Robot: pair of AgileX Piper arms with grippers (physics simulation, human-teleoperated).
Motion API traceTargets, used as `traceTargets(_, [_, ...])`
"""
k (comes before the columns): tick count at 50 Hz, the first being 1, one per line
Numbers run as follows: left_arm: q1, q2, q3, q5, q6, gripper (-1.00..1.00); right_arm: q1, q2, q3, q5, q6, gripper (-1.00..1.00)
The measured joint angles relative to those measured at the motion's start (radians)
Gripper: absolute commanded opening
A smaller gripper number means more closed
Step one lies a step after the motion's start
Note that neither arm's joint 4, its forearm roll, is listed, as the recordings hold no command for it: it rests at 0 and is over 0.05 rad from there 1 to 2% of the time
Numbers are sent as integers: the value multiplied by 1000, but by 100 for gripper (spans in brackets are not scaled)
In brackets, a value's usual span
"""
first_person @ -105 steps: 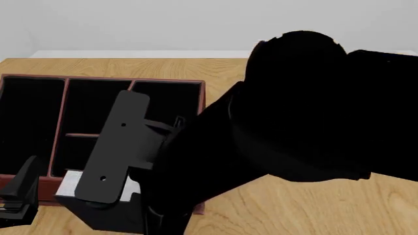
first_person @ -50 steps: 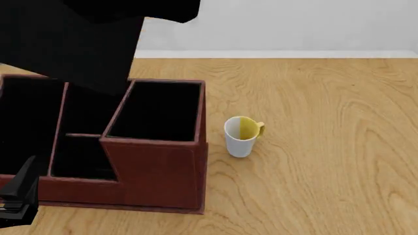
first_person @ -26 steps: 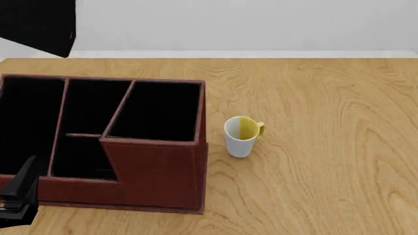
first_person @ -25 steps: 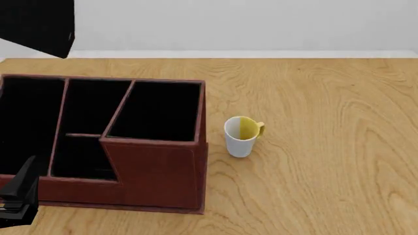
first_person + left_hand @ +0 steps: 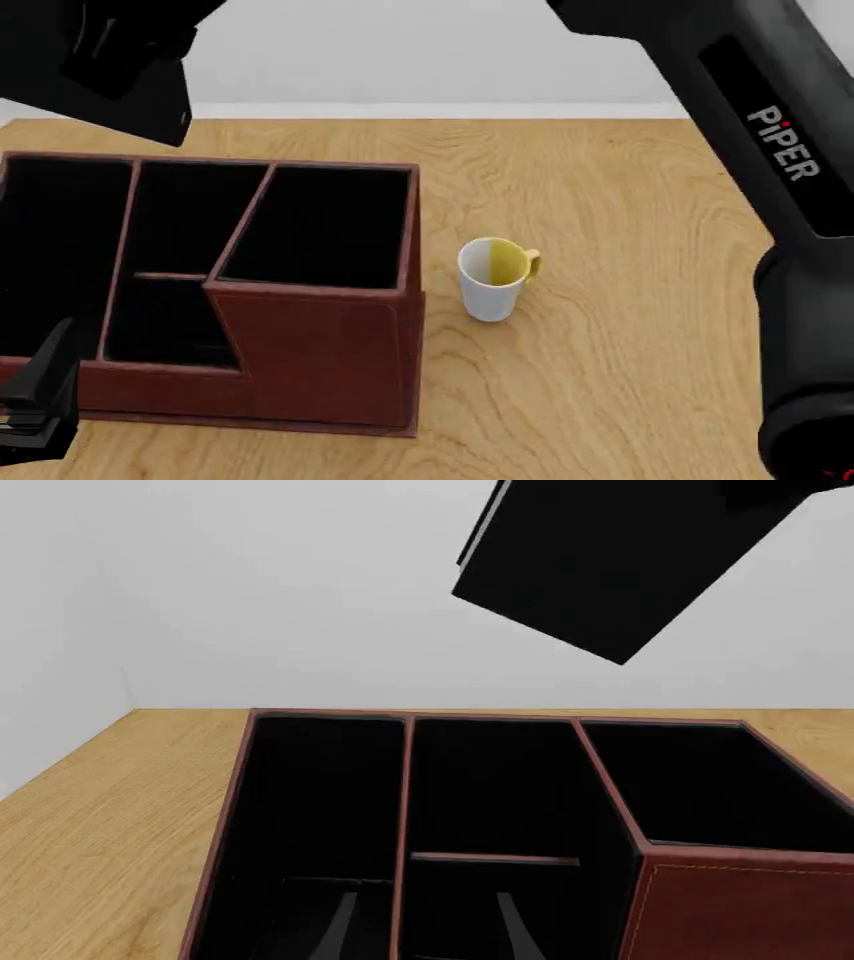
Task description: Pick up the book and place it in the front compartment of the caddy.
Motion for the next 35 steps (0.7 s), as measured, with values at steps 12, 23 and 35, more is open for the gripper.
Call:
traceTargets(12, [0, 0, 0, 0, 0, 100, -49, 102, -21, 0, -17, -100])
traceTargets(23, [0, 0, 0, 0, 0, 100, -75, 184, -22, 0, -32, -100])
traceTargets(35, [0, 0, 0, 0, 0, 100, -100, 253, -19, 0, -44, -100])
